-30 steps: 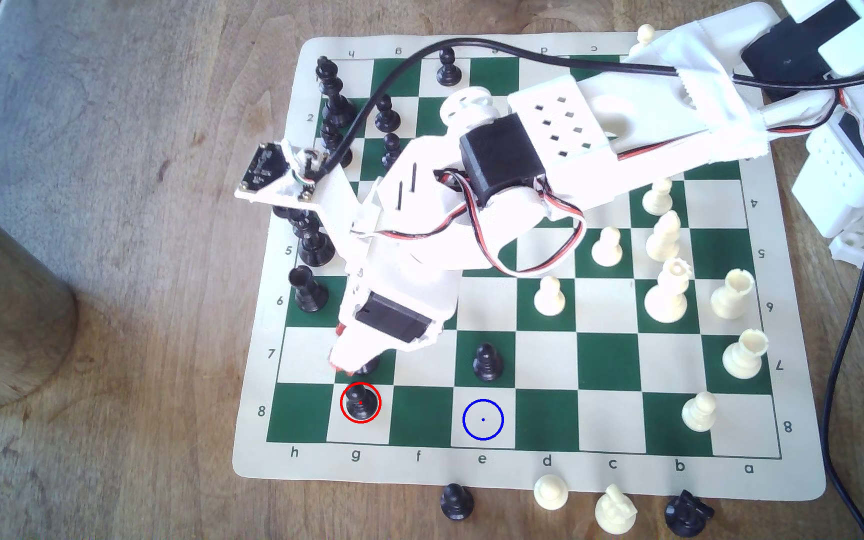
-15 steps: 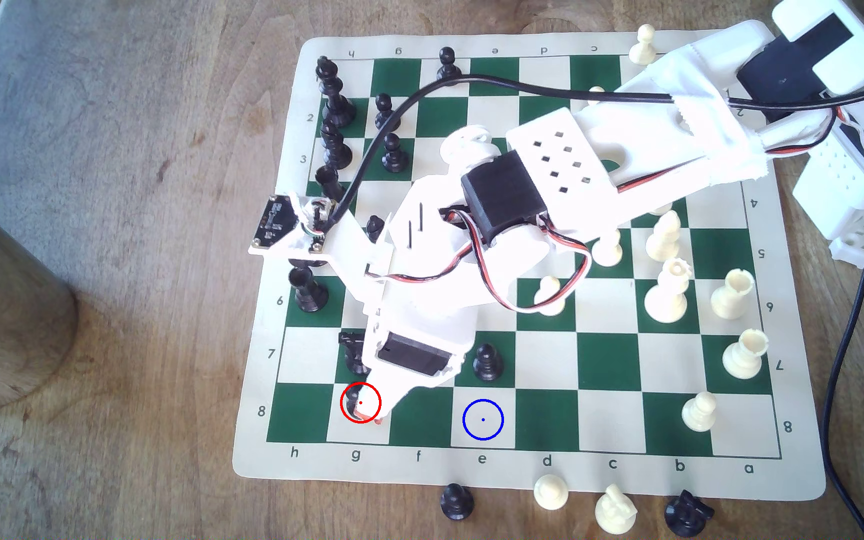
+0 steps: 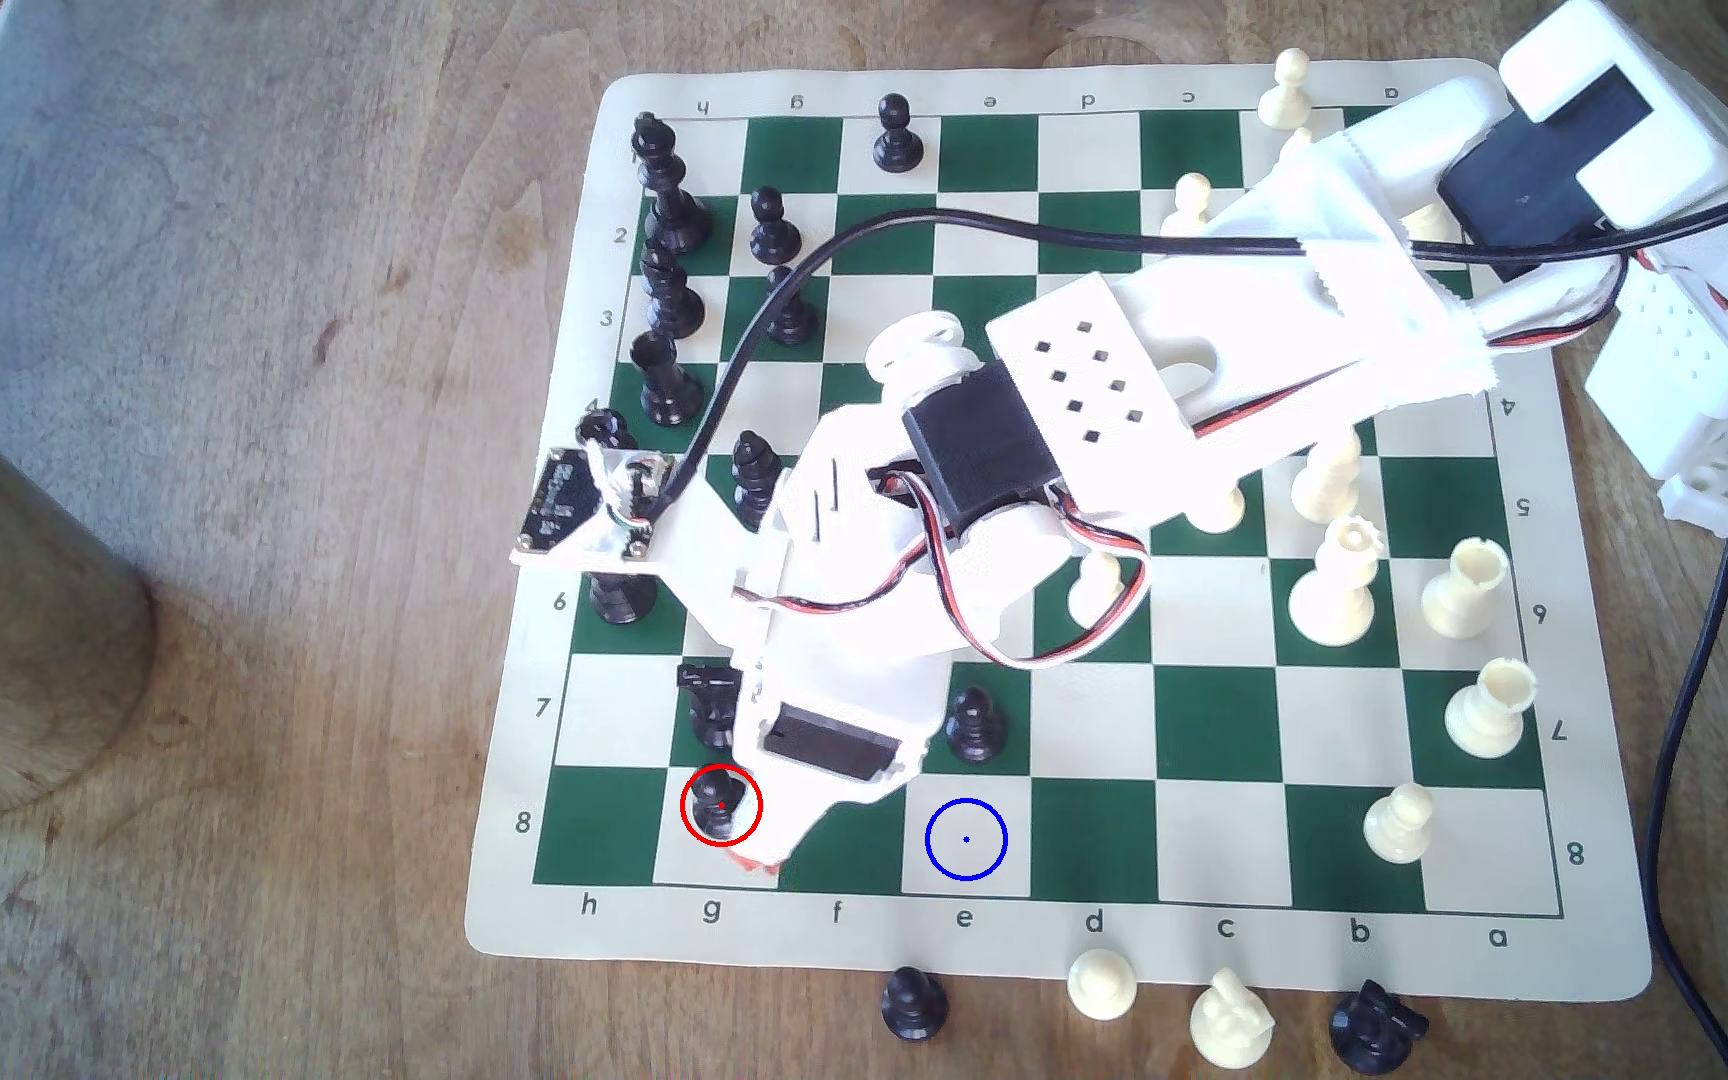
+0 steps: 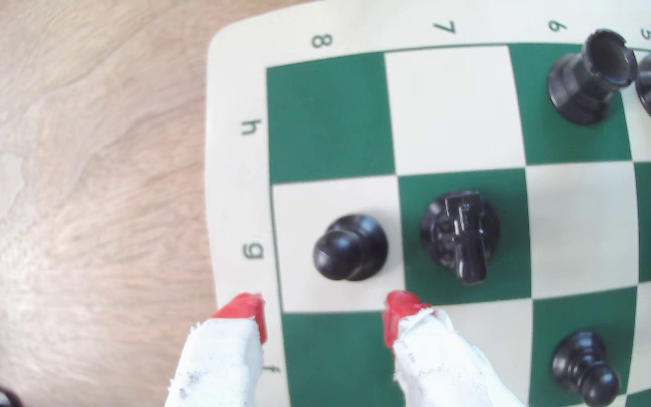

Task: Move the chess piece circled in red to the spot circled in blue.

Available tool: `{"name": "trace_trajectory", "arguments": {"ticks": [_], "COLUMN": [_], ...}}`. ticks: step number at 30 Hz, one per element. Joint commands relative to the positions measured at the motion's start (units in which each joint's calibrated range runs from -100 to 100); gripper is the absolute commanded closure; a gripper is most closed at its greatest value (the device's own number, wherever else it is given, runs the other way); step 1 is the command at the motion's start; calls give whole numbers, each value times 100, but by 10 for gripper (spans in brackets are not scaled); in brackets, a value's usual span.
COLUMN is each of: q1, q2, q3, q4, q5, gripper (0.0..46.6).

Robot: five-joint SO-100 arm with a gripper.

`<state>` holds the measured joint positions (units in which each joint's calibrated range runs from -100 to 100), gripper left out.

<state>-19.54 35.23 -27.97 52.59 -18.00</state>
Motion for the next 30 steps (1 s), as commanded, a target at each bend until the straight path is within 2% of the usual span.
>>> {"name": "trace_trajectory", "arguments": {"ticks": [1,21,30], "q1": [42,175,144], "q2": [-119,-51,-68], "q3": [-449,-412,-385], "q4": [-238,-902,-623], "q5": [15,-29,-15], "gripper": [298,328,326]}}
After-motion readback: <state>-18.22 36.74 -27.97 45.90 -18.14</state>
